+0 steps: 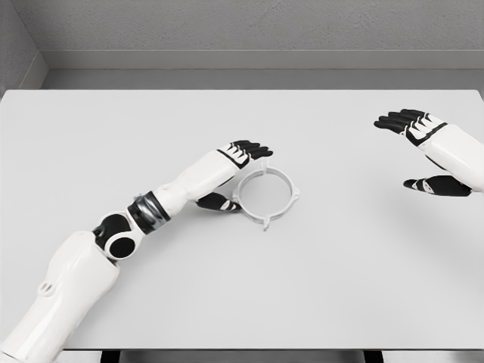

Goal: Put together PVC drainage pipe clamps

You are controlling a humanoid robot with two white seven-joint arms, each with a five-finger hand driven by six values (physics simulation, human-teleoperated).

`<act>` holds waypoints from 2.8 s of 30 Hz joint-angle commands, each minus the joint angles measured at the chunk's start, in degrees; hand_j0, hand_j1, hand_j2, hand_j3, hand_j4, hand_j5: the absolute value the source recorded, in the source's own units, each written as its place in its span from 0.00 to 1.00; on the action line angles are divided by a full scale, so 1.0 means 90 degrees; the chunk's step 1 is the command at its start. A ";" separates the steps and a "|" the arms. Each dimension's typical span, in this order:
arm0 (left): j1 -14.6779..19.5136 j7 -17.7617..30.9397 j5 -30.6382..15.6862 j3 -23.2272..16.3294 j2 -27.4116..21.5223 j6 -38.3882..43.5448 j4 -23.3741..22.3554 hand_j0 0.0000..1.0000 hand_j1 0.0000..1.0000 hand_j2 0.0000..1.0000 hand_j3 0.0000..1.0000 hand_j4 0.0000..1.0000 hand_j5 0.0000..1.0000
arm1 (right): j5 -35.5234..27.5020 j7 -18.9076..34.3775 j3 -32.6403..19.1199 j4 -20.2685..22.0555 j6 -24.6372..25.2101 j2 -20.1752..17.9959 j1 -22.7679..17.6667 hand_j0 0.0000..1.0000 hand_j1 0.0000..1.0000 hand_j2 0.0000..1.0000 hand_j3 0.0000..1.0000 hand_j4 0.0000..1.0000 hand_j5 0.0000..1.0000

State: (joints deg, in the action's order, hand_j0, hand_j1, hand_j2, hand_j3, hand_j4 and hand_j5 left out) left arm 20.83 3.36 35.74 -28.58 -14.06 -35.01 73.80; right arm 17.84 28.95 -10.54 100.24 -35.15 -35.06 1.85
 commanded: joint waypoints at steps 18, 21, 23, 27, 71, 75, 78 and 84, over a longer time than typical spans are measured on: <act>0.0117 -0.0012 -0.0153 0.0099 -0.0440 0.0001 0.0042 1.00 1.00 1.00 1.00 1.00 1.00 | -0.0049 -0.0013 0.0009 0.0015 0.0017 -0.0001 0.0000 1.00 1.00 1.00 1.00 1.00 1.00; 0.0117 -0.0012 -0.0153 0.0099 -0.0440 0.0001 0.0042 1.00 1.00 1.00 1.00 1.00 1.00 | -0.0049 -0.0013 0.0009 0.0015 0.0017 -0.0001 0.0000 1.00 1.00 1.00 1.00 1.00 1.00; 0.0117 -0.0012 -0.0153 0.0099 -0.0440 0.0001 0.0042 1.00 1.00 1.00 1.00 1.00 1.00 | -0.0049 -0.0013 0.0009 0.0015 0.0017 -0.0001 0.0000 1.00 1.00 1.00 1.00 1.00 1.00; 0.0068 -0.0012 -0.0153 0.0099 -0.0928 0.0001 0.0364 1.00 1.00 1.00 1.00 1.00 1.00 | -0.0049 -0.0013 0.0009 0.0015 0.0017 -0.0001 0.0000 1.00 1.00 1.00 1.00 1.00 1.00; 0.0127 -0.0022 -0.0553 0.0460 -0.0411 0.0001 -0.0007 1.00 1.00 1.00 1.00 1.00 1.00 | -0.0049 -0.0013 0.0048 0.0015 0.0017 0.0038 0.0010 1.00 1.00 1.00 1.00 1.00 1.00; 0.0127 -0.0022 -0.0553 0.0460 -0.0411 0.0001 -0.0007 1.00 1.00 1.00 1.00 1.00 1.00 | -0.0049 -0.0013 0.0048 0.0015 0.0017 0.0038 0.0010 1.00 1.00 1.00 1.00 1.00 1.00; 0.0127 -0.0022 -0.0553 0.0460 -0.0411 0.0001 -0.0007 1.00 1.00 1.00 1.00 1.00 1.00 | -0.0049 -0.0013 0.0048 0.0015 0.0017 0.0038 0.0010 1.00 1.00 1.00 1.00 1.00 1.00; 0.0127 -0.0012 -0.0426 0.0490 -0.0391 0.0001 -0.0241 1.00 1.00 1.00 1.00 1.00 1.00 | 0.0029 -0.0004 0.0536 0.0064 0.0017 0.0243 0.0430 1.00 1.00 1.00 1.00 1.00 1.00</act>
State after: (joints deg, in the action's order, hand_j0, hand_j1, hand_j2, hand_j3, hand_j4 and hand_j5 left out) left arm 21.97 3.27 32.22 -24.31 -17.48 -35.01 71.67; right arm 18.42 28.94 -6.56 100.72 -35.15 -33.12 5.19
